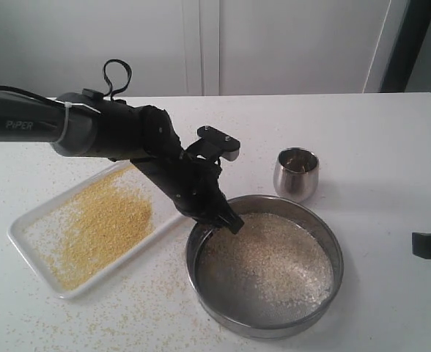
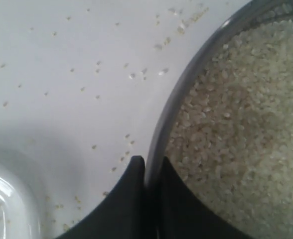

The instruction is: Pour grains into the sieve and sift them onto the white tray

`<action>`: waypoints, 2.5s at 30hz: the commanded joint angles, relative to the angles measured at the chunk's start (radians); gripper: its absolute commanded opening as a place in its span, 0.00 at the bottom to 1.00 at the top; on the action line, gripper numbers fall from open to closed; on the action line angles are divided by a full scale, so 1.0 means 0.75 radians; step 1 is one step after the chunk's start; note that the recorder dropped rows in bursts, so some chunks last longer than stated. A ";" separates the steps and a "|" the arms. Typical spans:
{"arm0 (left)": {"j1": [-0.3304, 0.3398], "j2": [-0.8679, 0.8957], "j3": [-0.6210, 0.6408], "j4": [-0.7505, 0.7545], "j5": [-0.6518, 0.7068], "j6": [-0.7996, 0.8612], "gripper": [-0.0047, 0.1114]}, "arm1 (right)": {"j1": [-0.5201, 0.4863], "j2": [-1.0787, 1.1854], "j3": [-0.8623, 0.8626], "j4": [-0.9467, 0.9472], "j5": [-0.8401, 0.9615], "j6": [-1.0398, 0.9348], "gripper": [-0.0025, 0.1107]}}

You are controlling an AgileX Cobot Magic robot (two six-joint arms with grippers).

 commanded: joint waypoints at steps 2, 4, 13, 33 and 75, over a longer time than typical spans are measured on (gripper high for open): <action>0.011 0.007 -0.003 -0.049 -0.001 -0.016 0.10 | -0.003 -0.002 0.004 0.000 -0.005 0.003 0.02; 0.019 0.004 -0.003 -0.049 0.001 -0.016 0.20 | -0.003 -0.002 0.004 0.000 -0.005 0.003 0.02; 0.022 -0.058 -0.006 -0.048 0.029 -0.042 0.70 | -0.003 -0.002 0.004 0.000 -0.005 0.003 0.02; 0.022 -0.378 -0.006 0.220 0.539 -0.288 0.04 | -0.003 -0.002 0.004 0.000 -0.005 0.003 0.02; 0.022 -1.111 0.428 0.619 0.397 -0.541 0.04 | -0.003 -0.002 0.004 0.000 -0.005 0.003 0.02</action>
